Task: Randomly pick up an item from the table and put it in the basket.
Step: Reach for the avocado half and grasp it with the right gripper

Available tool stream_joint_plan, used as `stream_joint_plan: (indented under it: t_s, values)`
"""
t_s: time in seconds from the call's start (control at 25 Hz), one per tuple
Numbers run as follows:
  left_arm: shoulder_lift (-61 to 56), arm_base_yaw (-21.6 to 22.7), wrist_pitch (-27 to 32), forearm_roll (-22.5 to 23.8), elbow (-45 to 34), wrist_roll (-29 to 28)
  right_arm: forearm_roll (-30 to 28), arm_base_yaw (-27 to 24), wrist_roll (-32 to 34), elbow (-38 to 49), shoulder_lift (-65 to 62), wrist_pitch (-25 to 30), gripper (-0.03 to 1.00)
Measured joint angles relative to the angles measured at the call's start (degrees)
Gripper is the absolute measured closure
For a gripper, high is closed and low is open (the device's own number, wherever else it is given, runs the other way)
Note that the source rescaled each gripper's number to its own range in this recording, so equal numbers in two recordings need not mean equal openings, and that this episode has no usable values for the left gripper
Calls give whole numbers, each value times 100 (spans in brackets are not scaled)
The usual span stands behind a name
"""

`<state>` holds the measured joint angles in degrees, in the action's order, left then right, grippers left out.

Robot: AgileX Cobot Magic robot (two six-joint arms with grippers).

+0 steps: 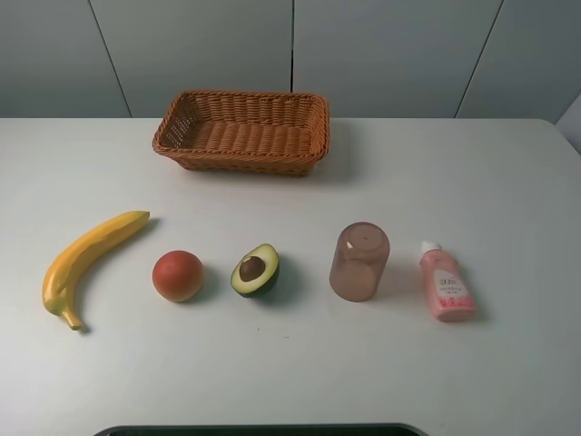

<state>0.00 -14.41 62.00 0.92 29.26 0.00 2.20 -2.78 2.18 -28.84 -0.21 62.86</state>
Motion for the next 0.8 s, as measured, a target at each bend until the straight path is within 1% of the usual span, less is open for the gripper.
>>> stream_joint_plan:
  t_s: [0.8]
  values:
    - [0, 0, 0, 0, 0, 31, 0, 0, 11, 0, 0, 0, 1]
